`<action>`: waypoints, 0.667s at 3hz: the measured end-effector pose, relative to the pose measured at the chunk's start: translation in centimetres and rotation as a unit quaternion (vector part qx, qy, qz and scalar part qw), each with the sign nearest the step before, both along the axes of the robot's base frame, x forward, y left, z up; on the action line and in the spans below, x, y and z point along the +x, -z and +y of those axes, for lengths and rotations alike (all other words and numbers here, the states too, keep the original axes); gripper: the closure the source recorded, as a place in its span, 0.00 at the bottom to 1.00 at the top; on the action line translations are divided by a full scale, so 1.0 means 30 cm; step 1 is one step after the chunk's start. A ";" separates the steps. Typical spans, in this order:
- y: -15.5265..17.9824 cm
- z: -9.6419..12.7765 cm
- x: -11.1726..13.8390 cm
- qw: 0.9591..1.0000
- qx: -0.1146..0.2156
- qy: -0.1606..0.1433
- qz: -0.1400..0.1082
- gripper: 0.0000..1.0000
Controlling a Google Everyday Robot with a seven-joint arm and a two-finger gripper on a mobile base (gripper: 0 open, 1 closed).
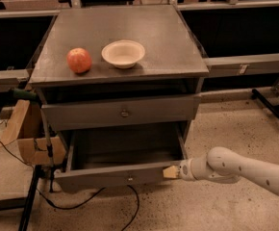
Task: Close middle drawer
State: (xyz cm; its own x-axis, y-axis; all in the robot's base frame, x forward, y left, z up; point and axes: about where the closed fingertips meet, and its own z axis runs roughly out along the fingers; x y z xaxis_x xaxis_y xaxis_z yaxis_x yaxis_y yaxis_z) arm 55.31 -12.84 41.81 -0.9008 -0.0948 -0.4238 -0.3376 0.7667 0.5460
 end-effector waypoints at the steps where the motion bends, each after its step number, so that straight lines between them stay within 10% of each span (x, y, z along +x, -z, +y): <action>1: -0.005 0.000 0.008 1.000 0.000 0.003 -0.002 1.00; 2: -0.027 -0.003 0.036 1.000 -0.003 0.017 -0.012 1.00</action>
Offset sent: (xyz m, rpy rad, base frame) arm 0.1529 -0.0244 0.0997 -0.0619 -0.2642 -0.3823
